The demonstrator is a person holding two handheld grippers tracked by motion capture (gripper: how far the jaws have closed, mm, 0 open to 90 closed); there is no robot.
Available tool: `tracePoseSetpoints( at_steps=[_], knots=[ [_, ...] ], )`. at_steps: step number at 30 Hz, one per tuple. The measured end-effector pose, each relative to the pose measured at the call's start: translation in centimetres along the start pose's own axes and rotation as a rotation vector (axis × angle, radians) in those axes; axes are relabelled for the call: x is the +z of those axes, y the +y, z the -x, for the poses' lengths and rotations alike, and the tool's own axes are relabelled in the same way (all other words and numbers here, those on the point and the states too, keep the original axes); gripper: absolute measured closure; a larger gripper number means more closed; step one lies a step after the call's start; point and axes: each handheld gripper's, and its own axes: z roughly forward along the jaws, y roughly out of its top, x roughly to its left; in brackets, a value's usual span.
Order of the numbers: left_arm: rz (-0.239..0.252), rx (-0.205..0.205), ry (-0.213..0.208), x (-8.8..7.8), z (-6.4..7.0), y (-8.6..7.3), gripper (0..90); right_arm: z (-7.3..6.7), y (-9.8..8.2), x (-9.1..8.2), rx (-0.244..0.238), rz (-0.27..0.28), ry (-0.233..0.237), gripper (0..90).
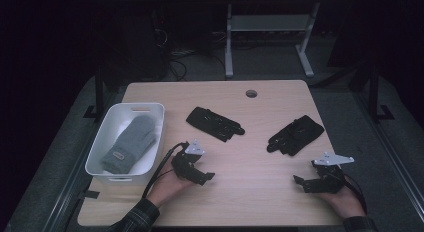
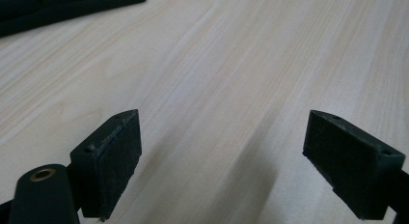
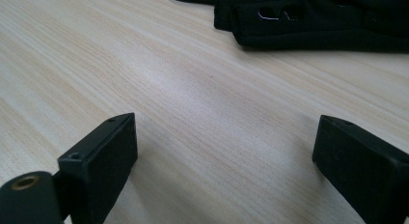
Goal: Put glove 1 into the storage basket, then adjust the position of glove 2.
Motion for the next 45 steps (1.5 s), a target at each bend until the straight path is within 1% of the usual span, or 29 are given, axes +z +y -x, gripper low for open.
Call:
tracePoseSetpoints(
  at_steps=[2, 5, 6, 8, 9, 11, 15, 16, 18, 20, 21, 23, 24, 25, 27, 29, 31, 32, 35, 37, 40, 42, 45],
  knots=[
    [-0.013, -0.006, 0.011, 0.1, -0.3, -0.4, 12.4, 0.0, 0.2, 0.0, -0.004, -0.010, 0.002, 8.5],
    [-0.038, 0.016, 0.040, 0.4, -0.5, -1.1, 12.4, 0.1, 0.4, 0.0, -0.011, -0.027, 0.006, 8.9],
    [-0.037, 0.035, 0.055, 0.5, -0.5, -1.2, 12.3, 0.1, 0.5, 0.0, -0.021, -0.027, 0.001, 9.1],
    [-0.030, 0.032, 0.059, 0.4, -0.6, -1.4, 12.4, 0.2, 0.8, -0.3, -0.025, -0.016, -0.008, 9.6],
    [-0.023, 0.037, 0.059, 0.4, -0.6, -1.4, 12.4, 0.3, 0.9, -0.4, -0.026, -0.008, -0.009, 14.0],
    [-0.005, 0.049, 0.050, 0.4, -0.7, -1.7, 12.5, 0.5, 1.4, -0.7, -0.033, 0.013, -0.016, 15.9],
    [0.075, 0.070, 0.024, 0.5, -1.0, -2.6, 12.4, 1.2, 2.4, -0.8, -0.028, 0.039, -0.022, 25.4],
    [0.071, 0.072, 0.023, 0.4, -1.0, -2.6, 12.5, 1.4, 2.6, -0.8, -0.028, 0.044, -0.015, 29.1],
    [0.071, 0.070, 0.024, 0.4, -1.0, -2.6, 12.5, 1.6, 3.1, -0.8, -0.036, 0.058, -0.021, 37.1],
    [0.072, 0.074, 0.026, 0.4, -1.0, -2.6, 12.5, 1.9, 3.6, -0.8, -0.038, 0.064, -0.017, 46.1],
    [0.077, 0.072, 0.026, 0.5, -1.0, -2.6, 12.4, 2.1, 4.0, -0.9, -0.044, 0.075, -0.020, 51.4],
    [0.077, 0.071, 0.026, 0.5, -1.0, -2.6, 12.5, 2.5, 4.7, -0.9, -0.038, 0.091, -0.020, 63.6],
    [0.078, 0.070, 0.027, 0.5, -1.0, -2.6, 12.4, 2.7, 5.0, -0.8, -0.026, 0.093, -0.021, 71.0],
    [0.078, 0.070, 0.027, 0.5, -1.0, -2.6, 12.4, 3.0, 5.3, -0.7, -0.021, 0.088, -0.020, 75.7],
    [0.078, 0.070, 0.027, 0.5, -1.0, -2.6, 12.4, 3.4, 6.0, -0.5, -0.021, 0.075, -0.035, 84.5],
    [0.079, 0.067, 0.027, 0.5, -1.0, -2.6, 12.4, 3.9, 6.5, -0.1, -0.025, 0.070, -0.047, 90.0],
    [0.079, 0.055, 0.040, 0.5, -0.8, -2.6, 12.4, 4.4, 6.9, 0.2, -0.026, 0.067, -0.060, 90.0],
    [0.079, 0.051, 0.044, 0.5, -0.8, -2.5, 12.4, 4.7, 7.1, 0.4, -0.016, 0.066, -0.063, 90.0],
    [0.079, 0.050, 0.045, 0.6, -0.7, -2.5, 12.4, 5.6, 7.3, 1.0, -0.009, 0.054, -0.079, 90.0],
    [0.079, 0.051, 0.045, 0.6, -0.7, -2.5, 12.4, 6.2, 7.4, 1.5, 0.001, 0.044, -0.076, 90.0],
    [0.080, 0.051, 0.045, 0.6, -0.7, -2.5, 12.4, 6.7, 7.3, 2.3, 0.012, 0.022, -0.073, 90.0],
    [0.080, 0.051, 0.046, 0.6, -0.7, -2.5, 12.4, 6.9, 7.1, 2.8, 0.009, 0.001, -0.093, 90.0],
    [0.079, 0.049, 0.045, 0.6, -0.7, -2.5, 12.4, 7.5, 7.0, 2.8, 0.022, 0.012, -0.119, 90.0]
  ],
)
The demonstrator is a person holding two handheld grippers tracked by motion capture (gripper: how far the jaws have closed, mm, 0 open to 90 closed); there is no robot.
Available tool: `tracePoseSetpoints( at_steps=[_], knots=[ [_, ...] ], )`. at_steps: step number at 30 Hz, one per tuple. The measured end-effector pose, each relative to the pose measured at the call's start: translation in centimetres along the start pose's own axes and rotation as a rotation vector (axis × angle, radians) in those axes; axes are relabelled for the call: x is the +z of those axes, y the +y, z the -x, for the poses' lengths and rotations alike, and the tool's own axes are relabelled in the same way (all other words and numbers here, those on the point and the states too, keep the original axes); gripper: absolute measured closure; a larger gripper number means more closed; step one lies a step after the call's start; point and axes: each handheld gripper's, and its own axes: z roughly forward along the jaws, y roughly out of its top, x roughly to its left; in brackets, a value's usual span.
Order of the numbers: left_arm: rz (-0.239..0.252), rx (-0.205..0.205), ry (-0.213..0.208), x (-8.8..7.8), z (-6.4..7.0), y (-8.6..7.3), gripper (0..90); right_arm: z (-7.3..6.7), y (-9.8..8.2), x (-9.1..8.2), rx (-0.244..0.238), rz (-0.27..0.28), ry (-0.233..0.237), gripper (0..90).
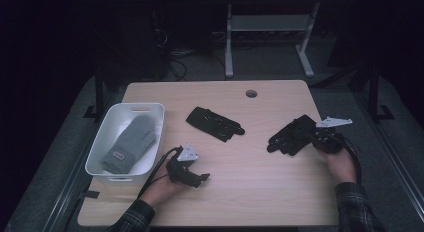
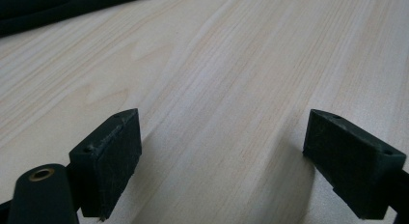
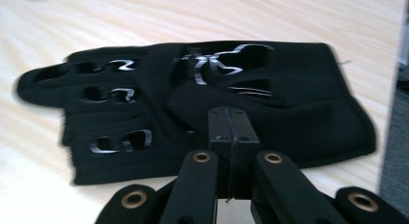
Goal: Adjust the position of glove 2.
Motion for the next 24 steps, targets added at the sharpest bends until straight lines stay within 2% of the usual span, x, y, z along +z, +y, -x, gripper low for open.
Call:
tracePoseSetpoints(
  at_steps=[3, 6, 10, 14, 18, 24],
  knots=[
    [-0.003, 0.000, -0.001, 0.0, 0.0, 0.0, 12.4, 0.8, 0.0, 0.3, 0.019, 0.002, -0.011, 90.0],
    [-0.004, 0.000, 0.000, 0.0, 0.0, 0.0, 12.4, 1.2, 0.1, 0.8, 0.018, -0.016, -0.022, 90.0],
    [-0.004, -0.003, -0.001, 0.0, 0.0, 0.0, 12.4, 1.3, -0.2, 1.8, 0.019, -0.061, -0.022, 90.0],
    [-0.003, -0.005, -0.003, 0.0, 0.0, 0.0, 12.4, 1.3, -0.5, 1.7, 0.027, -0.055, -0.013, 90.0],
    [-0.003, -0.005, -0.003, 0.0, 0.0, 0.0, 12.4, 0.7, -0.6, 1.5, 0.020, -0.059, -0.001, 90.0],
    [-0.003, -0.005, -0.003, 0.0, 0.0, 0.0, 12.4, -0.7, -0.6, 1.2, -0.039, -0.068, 0.031, 90.0]
  ],
)
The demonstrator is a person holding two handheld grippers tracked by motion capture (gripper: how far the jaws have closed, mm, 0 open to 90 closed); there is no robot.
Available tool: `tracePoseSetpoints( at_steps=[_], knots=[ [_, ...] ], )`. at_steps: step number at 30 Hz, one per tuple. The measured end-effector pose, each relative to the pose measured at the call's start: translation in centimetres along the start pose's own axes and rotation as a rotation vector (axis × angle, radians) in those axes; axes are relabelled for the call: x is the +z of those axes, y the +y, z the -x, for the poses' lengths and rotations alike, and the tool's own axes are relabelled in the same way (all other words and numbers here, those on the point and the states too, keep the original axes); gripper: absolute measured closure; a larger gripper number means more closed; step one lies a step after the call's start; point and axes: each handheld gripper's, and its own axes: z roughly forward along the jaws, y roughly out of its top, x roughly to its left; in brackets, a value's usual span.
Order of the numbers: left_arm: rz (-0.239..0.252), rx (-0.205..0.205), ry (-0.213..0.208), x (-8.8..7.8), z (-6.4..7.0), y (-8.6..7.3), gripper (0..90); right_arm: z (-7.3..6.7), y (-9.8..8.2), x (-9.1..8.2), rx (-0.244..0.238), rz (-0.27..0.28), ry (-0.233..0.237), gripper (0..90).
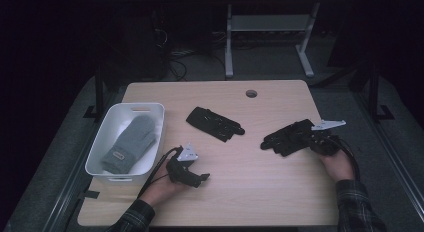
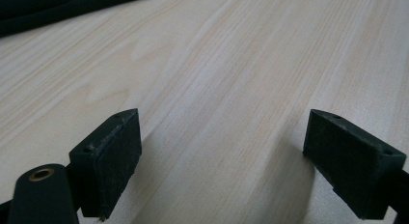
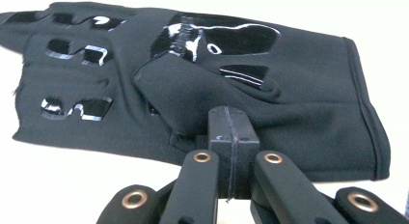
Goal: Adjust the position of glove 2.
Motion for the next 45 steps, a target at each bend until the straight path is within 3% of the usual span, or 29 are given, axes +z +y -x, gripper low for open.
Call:
tracePoseSetpoints(
  at_steps=[13, 26, 38, 42, 45],
  knots=[
    [0.009, 0.000, 0.003, 0.1, 0.0, 0.0, 12.4, -4.8, 0.0, -0.9, -0.086, -0.040, 0.114, 90.0],
    [0.008, 0.000, 0.001, 0.1, 0.0, 0.0, 12.4, -9.4, -0.1, -1.6, -0.215, -0.055, 0.238, 90.0],
    [0.006, 0.001, 0.001, 0.1, 0.0, 0.0, 12.4, -12.6, 0.7, -1.6, -0.293, -0.070, 0.354, 90.0],
    [0.006, 0.001, 0.001, 0.1, 0.0, 0.0, 12.4, -12.5, 1.5, -2.1, -0.290, -0.016, 0.364, 90.0],
    [0.006, 0.001, 0.001, 0.1, 0.0, 0.0, 12.4, -11.0, 2.0, -2.4, -0.263, 0.007, 0.319, 90.0]
  ],
)
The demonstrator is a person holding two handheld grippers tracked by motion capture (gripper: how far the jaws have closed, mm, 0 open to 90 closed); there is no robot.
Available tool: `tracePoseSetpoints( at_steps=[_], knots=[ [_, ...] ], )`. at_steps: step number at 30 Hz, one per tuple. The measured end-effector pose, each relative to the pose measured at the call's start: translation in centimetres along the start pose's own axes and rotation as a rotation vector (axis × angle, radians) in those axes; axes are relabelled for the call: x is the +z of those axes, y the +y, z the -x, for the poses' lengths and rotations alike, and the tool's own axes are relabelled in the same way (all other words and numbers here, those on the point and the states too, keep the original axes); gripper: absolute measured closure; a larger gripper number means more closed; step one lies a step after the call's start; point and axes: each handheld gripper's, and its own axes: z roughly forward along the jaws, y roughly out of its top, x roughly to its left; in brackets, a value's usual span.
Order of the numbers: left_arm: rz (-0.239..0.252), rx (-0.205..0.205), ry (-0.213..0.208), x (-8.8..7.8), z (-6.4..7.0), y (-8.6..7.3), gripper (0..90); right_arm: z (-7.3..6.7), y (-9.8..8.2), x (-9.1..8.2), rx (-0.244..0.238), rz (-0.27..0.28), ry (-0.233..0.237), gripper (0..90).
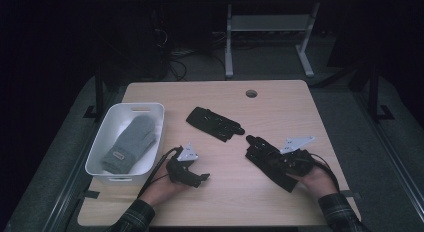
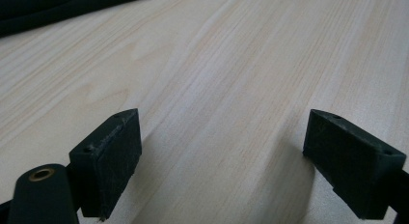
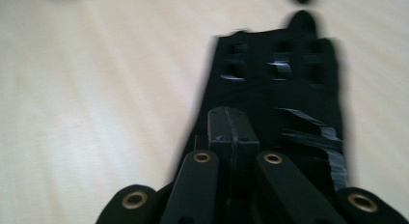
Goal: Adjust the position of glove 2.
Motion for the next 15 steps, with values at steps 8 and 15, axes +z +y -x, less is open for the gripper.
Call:
tracePoseSetpoints(
  at_steps=[8, 15],
  knots=[
    [-0.001, 0.004, 0.002, 0.0, 0.0, 0.0, 12.4, 3.9, -1.8, 0.0, 0.086, -0.054, -0.084, 90.0],
    [-0.001, 0.005, 0.002, 0.0, 0.0, 0.0, 12.4, 3.1, -2.6, -0.1, 0.091, -0.061, -0.058, 90.0]
  ],
)
